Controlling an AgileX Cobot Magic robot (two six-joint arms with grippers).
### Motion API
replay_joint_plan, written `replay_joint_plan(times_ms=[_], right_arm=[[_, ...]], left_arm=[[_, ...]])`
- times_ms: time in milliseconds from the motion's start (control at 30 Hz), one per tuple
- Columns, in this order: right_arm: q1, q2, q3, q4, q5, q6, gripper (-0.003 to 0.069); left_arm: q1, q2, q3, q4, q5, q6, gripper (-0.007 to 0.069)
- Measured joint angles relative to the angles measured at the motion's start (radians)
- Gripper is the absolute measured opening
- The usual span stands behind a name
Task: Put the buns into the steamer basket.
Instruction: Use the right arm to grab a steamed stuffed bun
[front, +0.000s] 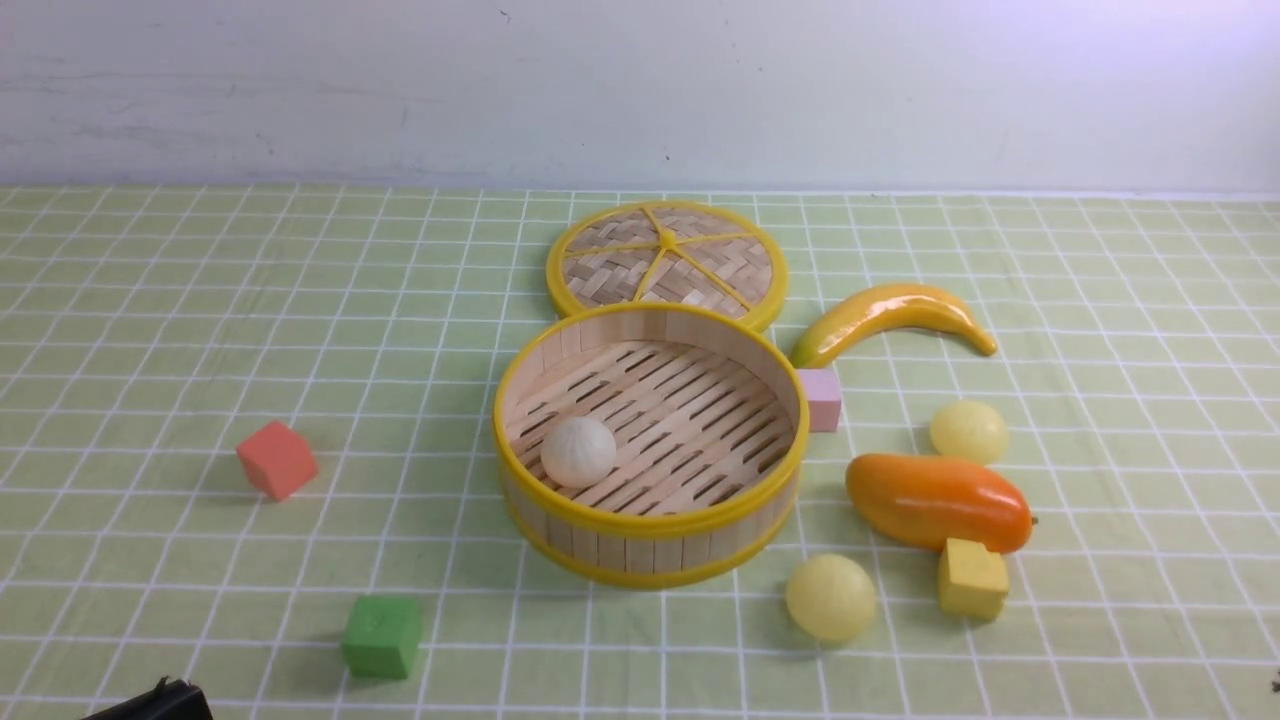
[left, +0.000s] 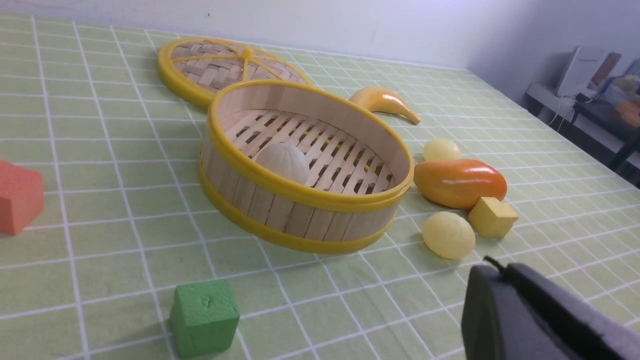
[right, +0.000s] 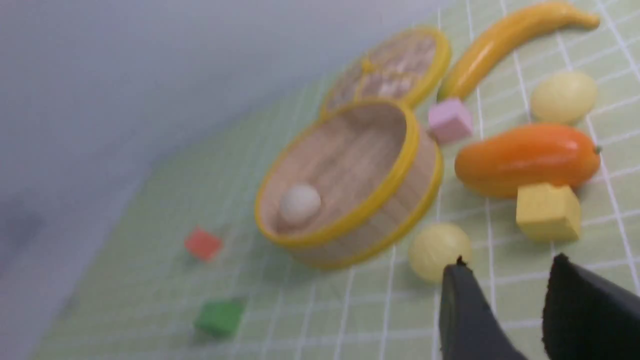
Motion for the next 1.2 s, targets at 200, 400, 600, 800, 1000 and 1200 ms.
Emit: replay_joint_plan(times_ms=[200,400,600,800,1000,1200], right_arm=[[0.009,0.520,-0.360,-0.204,0.402,-0.089,0.0239],[0.155,0.989,-0.571,-0.275,0.474,-0.059,0.0239],[0.360,1.323,-0.805,-0.367,0.450,-0.027,0.0239],[0.432,1.474,-0.914,-0.426,0.403,0.032,0.0239],[0.433,1.536,-0.924,-0.451,0.287,0.064,0.0239],[0.433,1.548,-0.926,-0.531,0.234,0.123,0.0239]], left_arm=[[0.000,0.000,0.000,0.000,0.000,0.000,-0.0013],[0.000,0.000,0.000,0.000,0.001,0.000,-0.0013],[0.000,0.000,0.000,0.000,0.001,0.000,-0.0013],[0.000,0.000,0.000,0.000,0.001,0.000,-0.0011],[0.000,0.000,0.000,0.000,0.001,0.000,-0.0009],[0.000,0.000,0.000,0.000,0.001,0.000,-0.0004]])
